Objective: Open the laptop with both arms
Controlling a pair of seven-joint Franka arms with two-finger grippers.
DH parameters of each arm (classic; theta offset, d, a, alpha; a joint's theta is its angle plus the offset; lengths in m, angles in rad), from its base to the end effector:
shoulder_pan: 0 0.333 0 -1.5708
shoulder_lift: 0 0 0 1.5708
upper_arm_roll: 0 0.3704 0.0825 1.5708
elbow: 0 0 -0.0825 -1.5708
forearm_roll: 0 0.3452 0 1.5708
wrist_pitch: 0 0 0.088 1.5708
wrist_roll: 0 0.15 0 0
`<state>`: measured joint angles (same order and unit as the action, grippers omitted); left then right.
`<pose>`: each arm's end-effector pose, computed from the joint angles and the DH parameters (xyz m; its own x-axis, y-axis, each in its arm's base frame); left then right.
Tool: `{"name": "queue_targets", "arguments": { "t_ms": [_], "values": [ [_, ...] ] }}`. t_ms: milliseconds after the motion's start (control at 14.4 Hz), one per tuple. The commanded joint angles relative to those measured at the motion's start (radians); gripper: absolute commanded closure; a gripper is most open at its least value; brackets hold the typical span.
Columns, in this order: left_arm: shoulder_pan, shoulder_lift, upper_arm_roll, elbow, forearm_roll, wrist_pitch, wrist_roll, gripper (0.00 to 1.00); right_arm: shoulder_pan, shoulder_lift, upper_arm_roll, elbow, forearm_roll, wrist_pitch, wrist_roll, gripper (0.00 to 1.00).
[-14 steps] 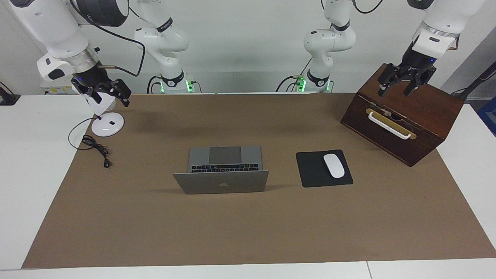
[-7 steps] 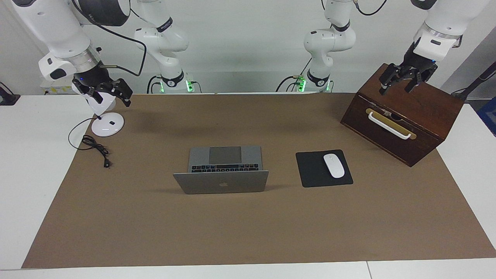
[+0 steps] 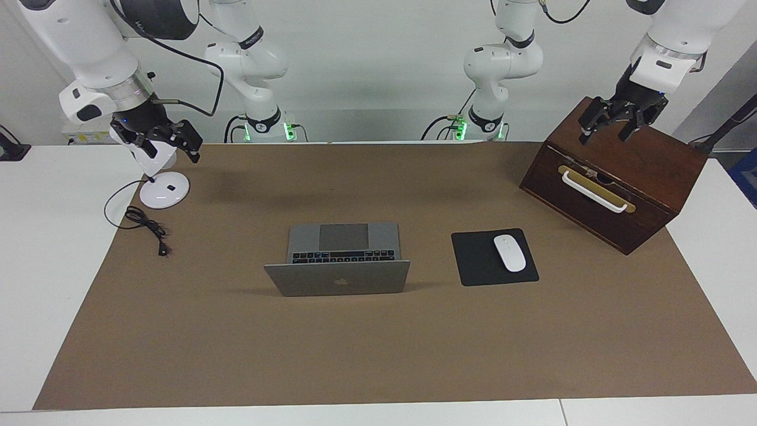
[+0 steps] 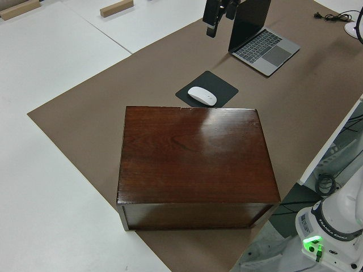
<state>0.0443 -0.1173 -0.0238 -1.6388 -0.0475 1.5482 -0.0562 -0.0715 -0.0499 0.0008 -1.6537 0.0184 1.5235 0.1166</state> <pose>0.4713 0.0016 0.6625 0.9968 0.0756 0.0241 0.0744 -0.9962 0.0461 0.4863 -0.0316 0.6216 0.9793 -0.1851 -0.0818 -0.1864 -0.9824 -0.0089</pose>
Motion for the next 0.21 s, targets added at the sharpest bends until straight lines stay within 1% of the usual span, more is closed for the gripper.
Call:
{"name": "queue_targets", "arguments": {
  "t_ms": [0,139],
  "values": [
    [-0.001,0.03,0.001,0.051,0.018,-0.031,-0.016,0.0,-0.014,-0.022,0.01,-0.028,0.015,0.023,-0.006,0.0],
    [-0.004,0.03,0.001,0.051,0.017,-0.031,-0.016,0.0,-0.014,-0.022,0.01,-0.029,0.015,0.023,-0.006,0.0]
  ]
}}
